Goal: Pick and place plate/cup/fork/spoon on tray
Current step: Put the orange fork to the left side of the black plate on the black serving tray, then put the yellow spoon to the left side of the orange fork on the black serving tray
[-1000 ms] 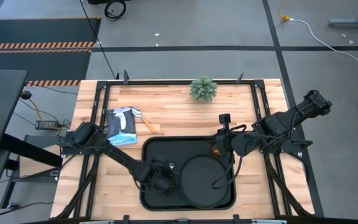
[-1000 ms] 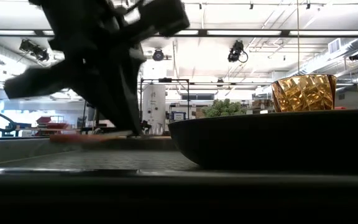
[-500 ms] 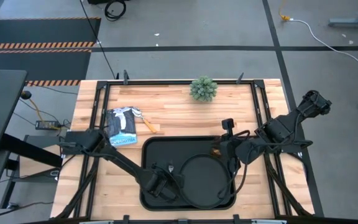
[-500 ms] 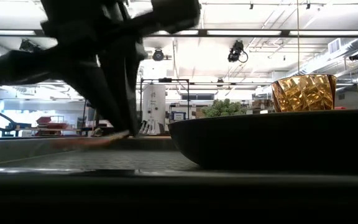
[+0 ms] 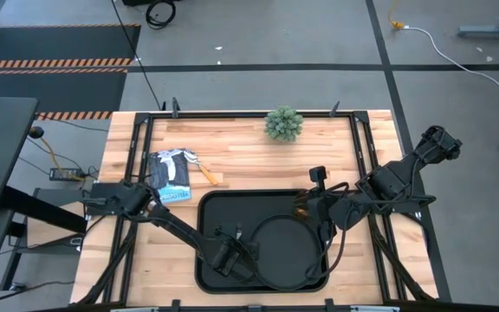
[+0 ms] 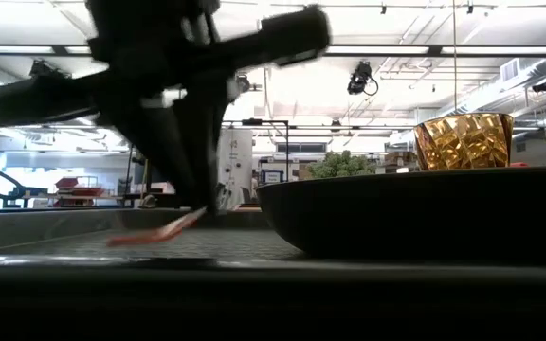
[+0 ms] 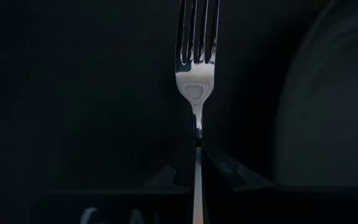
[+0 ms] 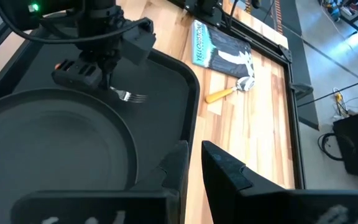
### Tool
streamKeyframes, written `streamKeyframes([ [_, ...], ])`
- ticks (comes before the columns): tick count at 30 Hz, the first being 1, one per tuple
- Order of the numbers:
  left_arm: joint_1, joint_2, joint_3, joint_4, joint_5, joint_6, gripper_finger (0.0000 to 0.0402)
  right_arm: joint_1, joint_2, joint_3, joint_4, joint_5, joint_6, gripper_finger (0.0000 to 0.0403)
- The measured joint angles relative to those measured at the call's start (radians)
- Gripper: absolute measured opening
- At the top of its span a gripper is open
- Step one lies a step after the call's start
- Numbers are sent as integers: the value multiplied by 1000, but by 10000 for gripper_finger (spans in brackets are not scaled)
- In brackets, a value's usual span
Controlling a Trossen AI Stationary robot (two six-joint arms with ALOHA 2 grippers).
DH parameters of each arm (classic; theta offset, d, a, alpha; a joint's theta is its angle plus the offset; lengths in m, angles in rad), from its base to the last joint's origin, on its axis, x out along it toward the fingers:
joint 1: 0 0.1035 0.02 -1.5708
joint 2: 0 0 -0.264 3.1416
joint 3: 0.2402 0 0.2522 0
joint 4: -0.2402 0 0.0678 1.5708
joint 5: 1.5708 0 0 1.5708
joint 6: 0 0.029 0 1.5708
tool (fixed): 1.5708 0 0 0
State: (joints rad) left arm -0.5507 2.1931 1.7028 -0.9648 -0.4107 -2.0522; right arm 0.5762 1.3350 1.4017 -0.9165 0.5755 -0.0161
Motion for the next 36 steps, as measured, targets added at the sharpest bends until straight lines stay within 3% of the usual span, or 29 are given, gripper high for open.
streamKeyframes([
  [9, 19, 25, 0, 25, 39, 48, 21, 0, 0, 0, 0, -1, -10, 52],
  [20, 22, 25, 0, 17, 39, 66, 65, 0, 0, 0, -1, -2, -10, 52],
  [29, 24, 24, 0, -5, 35, 74, 73, 0, 0, 0, -1, -2, -10, 52],
  [36, 53, -53, 0, -88, 67, 156, 73, 0, 0, 0, 0, -2, -11, 52],
])
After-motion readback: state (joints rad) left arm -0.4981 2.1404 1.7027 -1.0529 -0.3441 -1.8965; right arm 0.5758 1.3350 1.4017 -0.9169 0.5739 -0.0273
